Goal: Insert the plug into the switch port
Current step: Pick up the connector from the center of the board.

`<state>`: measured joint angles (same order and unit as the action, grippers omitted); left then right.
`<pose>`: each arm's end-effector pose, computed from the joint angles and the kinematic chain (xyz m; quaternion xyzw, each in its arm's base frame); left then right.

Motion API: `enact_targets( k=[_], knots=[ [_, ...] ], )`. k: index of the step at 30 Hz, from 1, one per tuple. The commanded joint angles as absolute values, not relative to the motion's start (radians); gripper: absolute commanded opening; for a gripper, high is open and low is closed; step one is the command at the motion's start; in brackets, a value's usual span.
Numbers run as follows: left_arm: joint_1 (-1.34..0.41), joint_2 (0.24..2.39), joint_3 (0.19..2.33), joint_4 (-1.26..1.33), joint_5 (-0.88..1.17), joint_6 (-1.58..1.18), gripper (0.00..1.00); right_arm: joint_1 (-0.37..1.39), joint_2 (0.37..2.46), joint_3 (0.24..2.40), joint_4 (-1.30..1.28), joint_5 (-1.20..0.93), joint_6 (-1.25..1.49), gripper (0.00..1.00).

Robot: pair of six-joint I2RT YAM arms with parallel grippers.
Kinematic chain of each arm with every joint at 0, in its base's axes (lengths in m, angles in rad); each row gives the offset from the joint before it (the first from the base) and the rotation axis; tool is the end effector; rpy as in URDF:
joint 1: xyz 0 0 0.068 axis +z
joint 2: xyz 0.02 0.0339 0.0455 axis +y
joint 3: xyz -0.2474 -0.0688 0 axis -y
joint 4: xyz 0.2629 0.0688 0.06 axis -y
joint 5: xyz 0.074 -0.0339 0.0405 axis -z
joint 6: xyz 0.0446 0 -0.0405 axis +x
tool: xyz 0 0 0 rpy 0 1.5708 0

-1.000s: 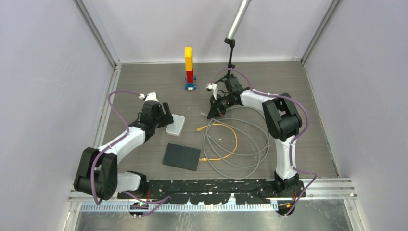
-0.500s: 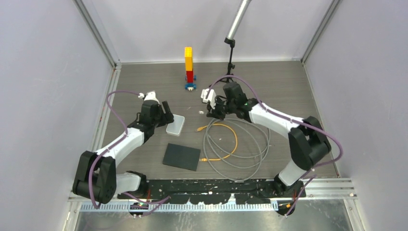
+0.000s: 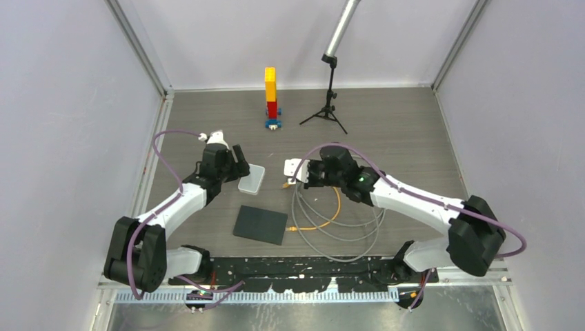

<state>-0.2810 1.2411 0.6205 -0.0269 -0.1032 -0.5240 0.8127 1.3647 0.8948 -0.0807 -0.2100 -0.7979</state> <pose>0.2732 -0.0741 0.1721 -0.1312 0.8848 -0.1318 0.4274 0.2209 0.2469 0.2286 -0.6612 0.5645 0.0951 0.4849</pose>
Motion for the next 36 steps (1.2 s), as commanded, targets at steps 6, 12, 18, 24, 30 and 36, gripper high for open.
enact_targets(
  k=[6, 12, 18, 24, 30, 36],
  knots=[
    [-0.276, 1.221, 0.62, 0.007, -0.095, -0.534, 0.72, 0.939, 1.174, 0.787, 0.098, 0.038, -0.911, 0.01],
    [-0.276, 1.221, 0.62, 0.006, -0.09, -0.534, 0.72, 1.042, 1.124, 0.761, 0.096, 0.216, -0.979, 0.01],
    [-0.276, 1.22, 0.62, 0.008, -0.085, -0.535, 0.72, 1.155, 1.188, 0.742, 0.148, 0.434, -1.093, 0.01],
    [-0.276, 1.223, 0.618, 0.012, -0.083, -0.537, 0.72, 1.202, 1.248, 0.722, 0.218, 0.566, -1.185, 0.01],
    [-0.276, 1.225, 0.618, 0.012, -0.084, -0.537, 0.72, 1.205, 1.21, 0.705, 0.243, 0.521, -1.145, 0.01],
    [-0.276, 1.223, 0.62, 0.008, -0.087, -0.536, 0.72, 1.146, 1.022, 0.671, 0.169, 0.246, -0.936, 0.01]
  ],
)
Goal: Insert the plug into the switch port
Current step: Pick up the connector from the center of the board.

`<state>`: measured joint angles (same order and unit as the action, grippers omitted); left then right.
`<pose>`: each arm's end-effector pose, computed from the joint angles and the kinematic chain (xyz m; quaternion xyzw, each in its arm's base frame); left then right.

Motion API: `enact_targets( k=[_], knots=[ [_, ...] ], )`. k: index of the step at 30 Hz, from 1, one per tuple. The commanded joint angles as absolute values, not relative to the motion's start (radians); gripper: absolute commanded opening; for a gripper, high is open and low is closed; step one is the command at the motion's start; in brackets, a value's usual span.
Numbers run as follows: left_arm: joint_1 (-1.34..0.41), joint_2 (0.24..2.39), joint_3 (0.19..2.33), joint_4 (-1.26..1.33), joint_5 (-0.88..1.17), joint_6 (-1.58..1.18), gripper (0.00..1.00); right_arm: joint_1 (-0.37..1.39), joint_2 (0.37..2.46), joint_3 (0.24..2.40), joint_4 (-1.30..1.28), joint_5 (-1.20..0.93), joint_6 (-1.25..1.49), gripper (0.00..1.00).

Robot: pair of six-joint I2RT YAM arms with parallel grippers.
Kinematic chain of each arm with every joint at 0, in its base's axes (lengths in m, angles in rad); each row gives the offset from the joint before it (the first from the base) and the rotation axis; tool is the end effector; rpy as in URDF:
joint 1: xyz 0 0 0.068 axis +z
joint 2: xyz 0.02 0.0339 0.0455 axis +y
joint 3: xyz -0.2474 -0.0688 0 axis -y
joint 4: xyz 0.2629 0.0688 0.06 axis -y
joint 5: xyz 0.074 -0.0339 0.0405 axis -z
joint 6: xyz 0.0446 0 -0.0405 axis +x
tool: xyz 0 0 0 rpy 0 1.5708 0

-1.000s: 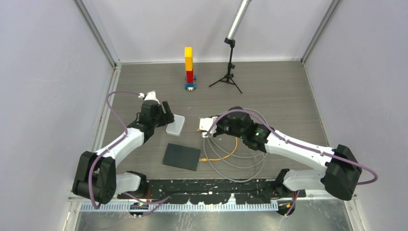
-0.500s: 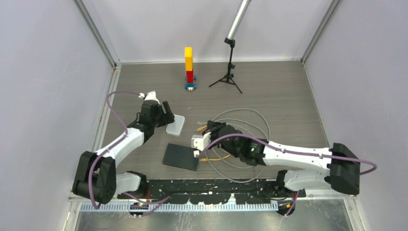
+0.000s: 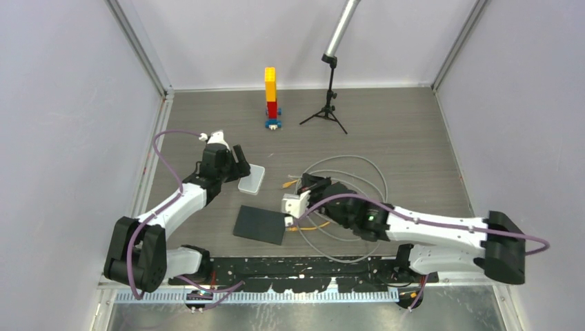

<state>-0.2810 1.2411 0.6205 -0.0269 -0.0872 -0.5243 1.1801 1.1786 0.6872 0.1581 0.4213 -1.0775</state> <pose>0.2731 -0.0748 0.1721 -0.1278 0.8855 -0.1385 0.4247 0.1288 0.2648 0.2334 -0.6682 0.4504 -0.1410 0.5752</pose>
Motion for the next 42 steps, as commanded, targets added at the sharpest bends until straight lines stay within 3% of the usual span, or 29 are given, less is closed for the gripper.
enact_targets(
  k=[1, 10, 25, 34, 42],
  knots=[
    [-0.276, 1.221, 0.62, 0.008, -0.086, -0.535, 0.72, 1.141, 0.976, 0.657, 0.16, 0.207, -0.916, 0.01],
    [-0.276, 1.225, 0.621, 0.008, -0.078, -0.537, 0.72, 1.124, 0.642, 0.632, -0.024, 0.018, -0.807, 0.01],
    [-0.276, 1.237, 0.626, 0.006, -0.071, -0.534, 0.72, 1.124, 0.403, 0.619, -0.079, -0.185, -0.753, 0.0],
    [-0.276, 1.224, 0.628, 0.008, -0.054, -0.535, 0.72, 1.123, 0.407, 0.608, -0.066, -0.168, -0.748, 0.01],
    [-0.332, 1.034, 0.695, -0.062, 0.009, -0.594, 0.71, 1.124, 0.597, 0.676, -0.108, -0.01, -0.754, 0.01]
  ],
)
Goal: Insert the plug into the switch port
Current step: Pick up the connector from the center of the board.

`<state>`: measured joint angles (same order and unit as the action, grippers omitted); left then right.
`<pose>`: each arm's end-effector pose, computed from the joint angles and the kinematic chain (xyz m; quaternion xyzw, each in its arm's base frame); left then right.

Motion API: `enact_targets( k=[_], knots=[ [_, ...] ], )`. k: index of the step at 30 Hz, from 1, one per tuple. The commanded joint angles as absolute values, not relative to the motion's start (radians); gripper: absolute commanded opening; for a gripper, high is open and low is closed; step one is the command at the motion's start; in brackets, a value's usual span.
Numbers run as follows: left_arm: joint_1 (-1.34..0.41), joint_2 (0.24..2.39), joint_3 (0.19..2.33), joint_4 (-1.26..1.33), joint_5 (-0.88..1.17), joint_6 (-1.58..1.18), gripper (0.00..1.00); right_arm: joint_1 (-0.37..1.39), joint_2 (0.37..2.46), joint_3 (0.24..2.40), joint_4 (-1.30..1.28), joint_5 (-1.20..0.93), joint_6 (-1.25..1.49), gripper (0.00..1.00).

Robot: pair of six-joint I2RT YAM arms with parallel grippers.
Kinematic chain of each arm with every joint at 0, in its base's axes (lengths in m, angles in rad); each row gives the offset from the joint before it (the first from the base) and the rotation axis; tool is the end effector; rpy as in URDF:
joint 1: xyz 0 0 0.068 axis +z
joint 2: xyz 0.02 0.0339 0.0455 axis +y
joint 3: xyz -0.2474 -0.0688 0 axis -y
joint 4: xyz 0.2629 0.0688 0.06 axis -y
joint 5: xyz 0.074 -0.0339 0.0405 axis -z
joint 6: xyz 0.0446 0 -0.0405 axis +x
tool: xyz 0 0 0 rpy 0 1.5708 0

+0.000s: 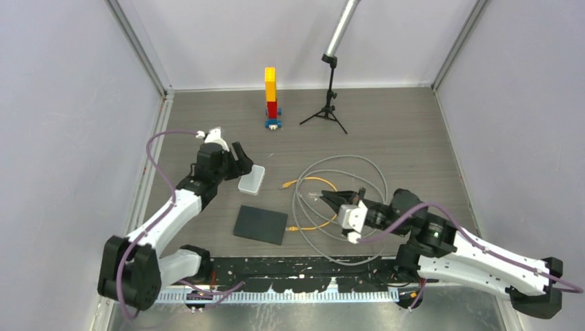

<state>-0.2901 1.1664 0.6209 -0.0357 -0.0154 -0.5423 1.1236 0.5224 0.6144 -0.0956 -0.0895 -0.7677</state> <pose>0.2662 -0.0788 0.1907 -0.1143 0.8726 -0.1858 0.4370 0.0744 0.1643 0.3204 -0.5923 0.3885 0.1560 0.6884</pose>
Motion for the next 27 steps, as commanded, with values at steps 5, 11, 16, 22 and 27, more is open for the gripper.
enact_targets(
  k=[5, 11, 16, 22, 27],
  knots=[
    [-0.374, 0.883, 0.742, -0.167, 0.043, -0.765, 0.72, 1.125, 0.617, 0.692, -0.121, -0.016, -0.763, 0.01],
    [-0.389, 0.833, 0.847, -0.3, 0.198, -0.918, 0.72, 1.138, 0.68, 0.785, -0.245, -0.038, -0.82, 0.01],
    [-0.444, 0.801, 0.853, -0.332, 0.228, -0.957, 0.72, 1.174, 0.701, 0.787, -0.206, 0.017, -0.964, 0.01],
    [-0.445, 0.795, 0.894, -0.373, 0.249, -0.932, 0.72, 1.214, 0.845, 0.868, -0.235, 0.263, -1.266, 0.01],
    [-0.445, 0.813, 0.953, -0.425, 0.204, -0.862, 0.72, 1.238, 0.93, 0.892, -0.135, 0.429, -1.466, 0.01]
  ],
)
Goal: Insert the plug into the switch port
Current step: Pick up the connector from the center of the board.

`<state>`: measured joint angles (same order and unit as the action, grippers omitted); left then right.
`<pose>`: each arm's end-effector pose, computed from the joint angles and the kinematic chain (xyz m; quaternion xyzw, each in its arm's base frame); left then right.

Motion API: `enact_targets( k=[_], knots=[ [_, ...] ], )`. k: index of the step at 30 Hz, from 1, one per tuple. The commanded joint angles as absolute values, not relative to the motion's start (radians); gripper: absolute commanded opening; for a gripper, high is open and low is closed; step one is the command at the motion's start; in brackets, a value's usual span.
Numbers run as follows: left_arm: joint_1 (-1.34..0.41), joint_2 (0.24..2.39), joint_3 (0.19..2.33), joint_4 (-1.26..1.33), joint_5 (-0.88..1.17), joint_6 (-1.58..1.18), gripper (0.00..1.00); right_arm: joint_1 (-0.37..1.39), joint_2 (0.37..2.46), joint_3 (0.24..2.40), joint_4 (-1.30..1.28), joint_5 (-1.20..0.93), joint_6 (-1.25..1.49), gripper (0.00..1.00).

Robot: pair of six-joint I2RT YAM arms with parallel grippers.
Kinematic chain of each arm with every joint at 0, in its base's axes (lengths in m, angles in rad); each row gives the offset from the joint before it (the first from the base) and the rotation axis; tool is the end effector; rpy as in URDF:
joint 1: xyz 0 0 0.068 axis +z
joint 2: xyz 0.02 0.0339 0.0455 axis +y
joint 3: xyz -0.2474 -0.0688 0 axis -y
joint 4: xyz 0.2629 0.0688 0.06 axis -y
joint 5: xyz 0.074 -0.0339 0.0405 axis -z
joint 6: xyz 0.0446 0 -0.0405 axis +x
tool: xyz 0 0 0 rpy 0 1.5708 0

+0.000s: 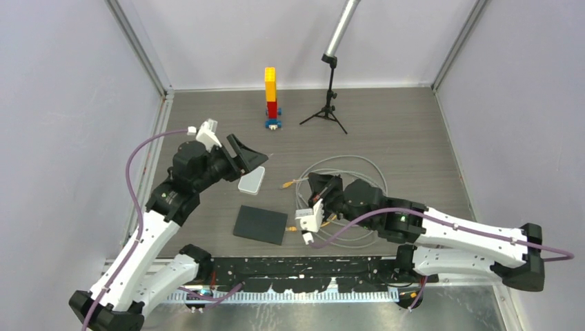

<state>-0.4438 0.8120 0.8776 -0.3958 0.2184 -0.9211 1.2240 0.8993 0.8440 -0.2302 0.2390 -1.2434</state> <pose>0.1940 -0.1029 0.3320 -0.1297 0.8009 -0.4332 0.3925 0.0930 0.2263 0.3195 -0.7264 0.3303 -0.1012 0.5941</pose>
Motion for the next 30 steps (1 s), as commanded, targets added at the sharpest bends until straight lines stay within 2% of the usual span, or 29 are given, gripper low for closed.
enact_targets(
  k=[1, 15, 23, 30],
  knots=[
    [-0.445, 0.818, 0.96, -0.424, 0.199, -0.854, 0.73, 1.239, 0.94, 0.889, -0.11, 0.446, -1.502, 0.0],
    [-0.443, 0.86, 0.948, -0.204, 0.228, -0.84, 0.73, 1.272, 1.042, 0.695, 0.485, 0.545, -1.947, 0.01],
    [-0.442, 0.87, 0.943, -0.062, 0.315, -0.836, 0.73, 1.289, 1.075, 0.704, 0.564, 0.567, -1.972, 0.0],
    [-0.442, 0.884, 0.949, 0.008, 0.365, -0.87, 0.72, 1.324, 1.057, 0.765, 0.582, 0.562, -1.85, 0.0]
  ],
)
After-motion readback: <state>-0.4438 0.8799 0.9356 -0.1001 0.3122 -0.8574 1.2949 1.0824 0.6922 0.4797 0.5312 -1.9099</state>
